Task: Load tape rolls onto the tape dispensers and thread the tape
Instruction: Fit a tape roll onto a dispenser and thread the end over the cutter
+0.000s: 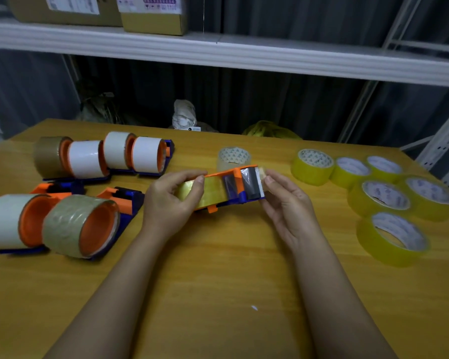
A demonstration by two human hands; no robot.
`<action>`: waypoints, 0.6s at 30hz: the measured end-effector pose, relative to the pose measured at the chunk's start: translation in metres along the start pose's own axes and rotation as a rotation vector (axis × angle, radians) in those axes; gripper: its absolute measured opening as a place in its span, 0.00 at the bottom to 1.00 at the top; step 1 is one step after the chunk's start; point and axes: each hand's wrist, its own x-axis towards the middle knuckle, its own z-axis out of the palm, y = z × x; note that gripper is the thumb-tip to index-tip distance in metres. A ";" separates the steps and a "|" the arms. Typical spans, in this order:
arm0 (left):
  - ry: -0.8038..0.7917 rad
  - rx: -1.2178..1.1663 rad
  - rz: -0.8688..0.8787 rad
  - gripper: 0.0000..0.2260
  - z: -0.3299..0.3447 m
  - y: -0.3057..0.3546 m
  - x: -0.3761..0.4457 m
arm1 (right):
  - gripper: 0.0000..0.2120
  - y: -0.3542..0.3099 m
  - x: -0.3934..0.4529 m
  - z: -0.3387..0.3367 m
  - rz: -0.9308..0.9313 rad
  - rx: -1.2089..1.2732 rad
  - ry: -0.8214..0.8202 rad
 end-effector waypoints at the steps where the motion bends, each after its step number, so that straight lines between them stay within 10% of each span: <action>1: 0.009 -0.004 0.001 0.15 0.000 0.000 0.000 | 0.09 -0.001 0.000 -0.001 -0.006 0.025 -0.001; 18: 0.053 -0.149 -0.080 0.14 0.000 0.009 -0.006 | 0.09 -0.008 -0.003 0.000 0.015 0.214 -0.085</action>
